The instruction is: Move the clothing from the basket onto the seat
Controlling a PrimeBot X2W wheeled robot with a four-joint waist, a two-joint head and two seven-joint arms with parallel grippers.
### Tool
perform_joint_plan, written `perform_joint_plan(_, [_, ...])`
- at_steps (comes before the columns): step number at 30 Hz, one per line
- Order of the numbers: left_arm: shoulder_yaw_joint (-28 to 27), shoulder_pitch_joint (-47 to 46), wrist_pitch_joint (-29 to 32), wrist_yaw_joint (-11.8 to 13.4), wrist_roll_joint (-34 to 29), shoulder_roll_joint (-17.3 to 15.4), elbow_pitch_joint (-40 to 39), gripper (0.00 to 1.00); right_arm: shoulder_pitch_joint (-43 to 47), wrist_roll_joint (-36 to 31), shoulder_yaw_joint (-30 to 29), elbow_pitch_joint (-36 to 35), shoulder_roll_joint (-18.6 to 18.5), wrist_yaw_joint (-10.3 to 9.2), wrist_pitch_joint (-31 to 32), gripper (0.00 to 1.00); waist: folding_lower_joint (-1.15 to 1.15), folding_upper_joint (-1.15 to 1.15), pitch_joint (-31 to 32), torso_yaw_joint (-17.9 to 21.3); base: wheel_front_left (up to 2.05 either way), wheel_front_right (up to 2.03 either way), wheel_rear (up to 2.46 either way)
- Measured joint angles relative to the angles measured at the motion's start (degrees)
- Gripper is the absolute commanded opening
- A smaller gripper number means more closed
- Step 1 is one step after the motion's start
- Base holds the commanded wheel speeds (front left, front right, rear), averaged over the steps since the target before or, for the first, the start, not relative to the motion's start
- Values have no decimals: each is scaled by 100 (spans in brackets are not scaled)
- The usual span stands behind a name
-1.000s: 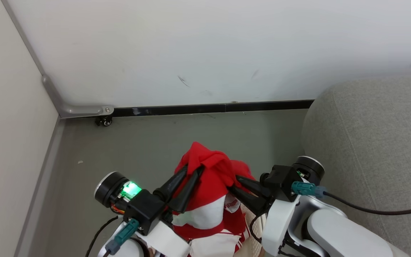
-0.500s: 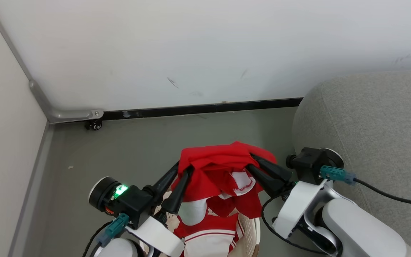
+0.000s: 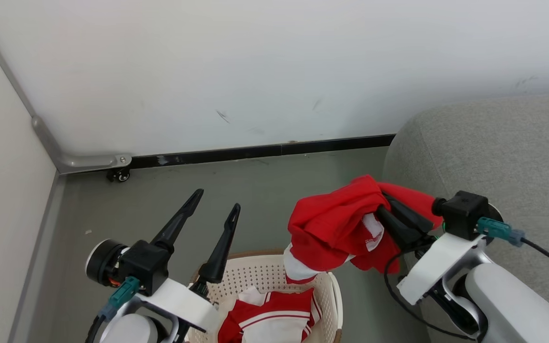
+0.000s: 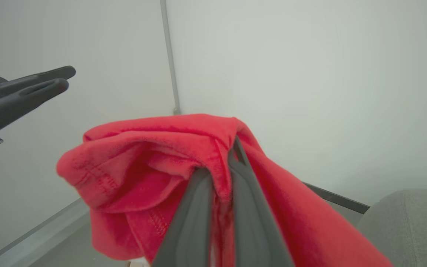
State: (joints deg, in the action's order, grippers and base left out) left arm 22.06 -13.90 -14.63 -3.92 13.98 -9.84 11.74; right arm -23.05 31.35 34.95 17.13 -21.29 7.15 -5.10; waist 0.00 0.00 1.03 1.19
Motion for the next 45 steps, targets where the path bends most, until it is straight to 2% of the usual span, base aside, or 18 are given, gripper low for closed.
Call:
perform_joint_plan(19, [-314, 162, 0, 174, 156, -59, 312, 100, 871, -236, -1126, -201, -62, -1, -175, 0, 0, 0, 44, 512, 0, 0, 0])
perform_joint_plan(33, [-427, 162, 0, 190, 197, -9, 333, 100, 1645, -482, -1975, -564, 175, -1, -194, 0, 0, 0, 37, 1061, 0, 0, 0])
perform_joint_plan(45, [-600, 162, 0, 249, 198, -12, 288, 100, 1957, -719, -2299, -976, 335, -1, -90, 0, 0, 0, -5, 1510, 0, 0, 0])
